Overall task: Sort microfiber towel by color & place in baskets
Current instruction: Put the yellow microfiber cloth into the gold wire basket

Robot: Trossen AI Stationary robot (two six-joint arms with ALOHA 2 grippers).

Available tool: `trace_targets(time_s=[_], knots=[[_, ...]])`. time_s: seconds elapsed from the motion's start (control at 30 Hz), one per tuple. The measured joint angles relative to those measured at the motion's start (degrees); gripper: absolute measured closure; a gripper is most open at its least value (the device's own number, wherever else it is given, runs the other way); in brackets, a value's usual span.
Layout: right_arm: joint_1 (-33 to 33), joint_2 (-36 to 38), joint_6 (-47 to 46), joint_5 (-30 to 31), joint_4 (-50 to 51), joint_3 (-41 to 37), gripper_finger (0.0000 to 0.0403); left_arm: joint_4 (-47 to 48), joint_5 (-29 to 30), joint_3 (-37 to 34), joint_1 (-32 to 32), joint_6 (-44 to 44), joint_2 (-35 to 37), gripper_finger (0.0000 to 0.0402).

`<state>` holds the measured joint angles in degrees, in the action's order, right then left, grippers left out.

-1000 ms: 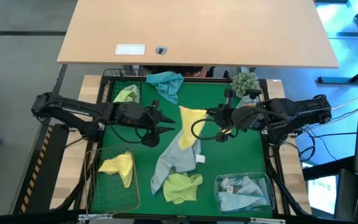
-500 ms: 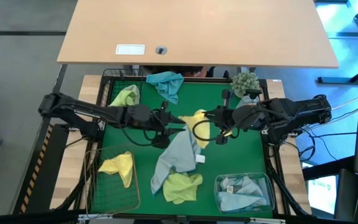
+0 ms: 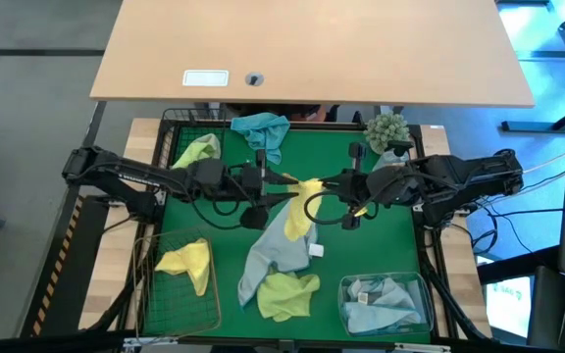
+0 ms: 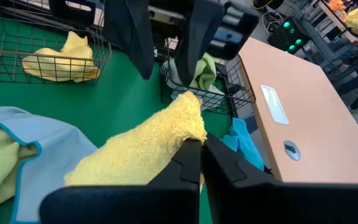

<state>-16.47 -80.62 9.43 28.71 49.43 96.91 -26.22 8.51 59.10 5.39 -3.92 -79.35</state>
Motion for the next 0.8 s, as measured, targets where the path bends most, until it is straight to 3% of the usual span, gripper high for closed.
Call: trace_targets(time_s=[0.27,0.8], knots=[[0.0,0.0,0.0,-3.2,-0.1,0.0,0.0398,-4.0,0.0,0.0,0.0,-6.0,0.0,0.0282],[0.0,0.0,2.5,-4.6,-6.9,0.0,0.0398,-2.7,-2.2,0.0,0.0,-5.7,0.0,0.0282]])
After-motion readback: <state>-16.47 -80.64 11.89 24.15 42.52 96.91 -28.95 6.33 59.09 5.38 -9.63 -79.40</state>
